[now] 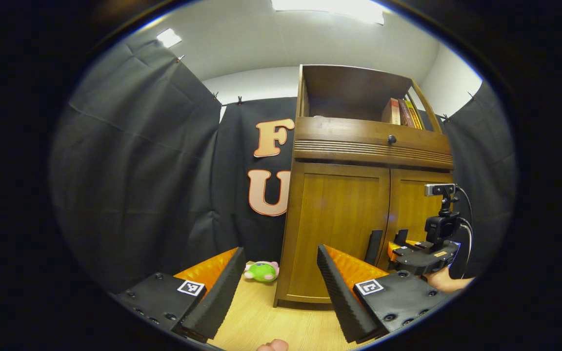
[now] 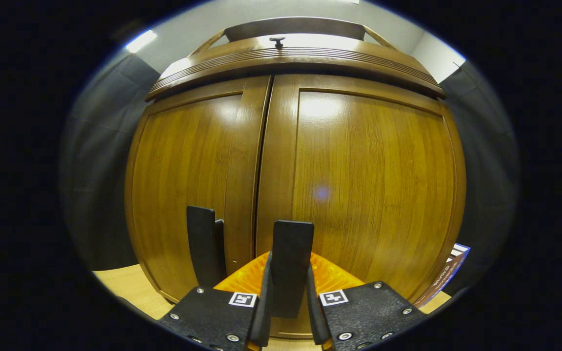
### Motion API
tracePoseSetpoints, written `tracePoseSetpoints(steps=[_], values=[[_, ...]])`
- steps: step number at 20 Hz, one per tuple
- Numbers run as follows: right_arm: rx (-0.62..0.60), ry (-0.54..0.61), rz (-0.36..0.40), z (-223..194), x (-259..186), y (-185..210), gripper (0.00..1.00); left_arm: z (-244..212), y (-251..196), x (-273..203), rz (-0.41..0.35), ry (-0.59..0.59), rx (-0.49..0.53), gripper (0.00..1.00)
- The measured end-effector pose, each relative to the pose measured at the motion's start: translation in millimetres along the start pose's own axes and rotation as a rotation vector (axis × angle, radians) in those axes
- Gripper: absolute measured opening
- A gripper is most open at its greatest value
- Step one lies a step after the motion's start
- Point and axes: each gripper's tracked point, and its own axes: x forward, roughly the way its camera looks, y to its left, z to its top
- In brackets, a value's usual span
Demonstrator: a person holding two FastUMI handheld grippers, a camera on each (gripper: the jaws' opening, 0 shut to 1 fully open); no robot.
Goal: Open the right door of the double-door shoe cabinet with the right hand, and open the left door with the left hand.
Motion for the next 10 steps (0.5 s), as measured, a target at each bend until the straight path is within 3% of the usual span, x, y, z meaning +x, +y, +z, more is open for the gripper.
tracePoseSetpoints(steps=[2, 3, 4, 5, 6, 7, 8, 9, 10], values=[[0.015, 0.012, 0.003, -1.3, -1.1, 1.2, 0.29, -1.5, 0.3, -2.5, -0.01, 0.01, 0.0, 0.94], [0.0, 0.009, 0.0, -0.5, -0.6, 0.3, 0.18, -1.6, 1.0, -4.1, -0.012, 0.016, 0.007, 0.94], [-0.021, 0.011, 0.003, -0.2, -0.3, -1.5, 0.39, -0.9, 2.7, -7.0, -0.012, 0.016, 0.015, 0.94], [-0.024, 0.02, 0.008, -1.6, -0.3, -1.3, 0.28, 0.3, 3.9, -10.4, -0.012, 0.015, 0.022, 0.96], [-0.006, 0.023, 0.015, -2.0, 0.8, -0.4, 0.39, 0.8, 4.3, -13.4, -0.013, 0.016, 0.025, 0.99], [0.017, 0.033, 0.016, -2.2, -1.7, 2.2, 0.28, 0.9, 5.0, -16.0, -0.012, 0.019, 0.027, 0.94], [0.032, 0.037, 0.016, -1.8, -2.1, 3.4, 0.36, 1.4, 5.6, -19.0, -0.01, 0.018, 0.026, 0.95], [0.036, 0.038, 0.011, -0.5, -2.2, 3.6, 0.26, 2.8, 6.4, -21.9, -0.008, 0.016, 0.022, 0.95], [0.031, 0.037, 0.008, 0.6, -2.4, 3.0, 0.26, 3.5, 5.9, -25.0, -0.008, 0.017, 0.016, 0.95]])
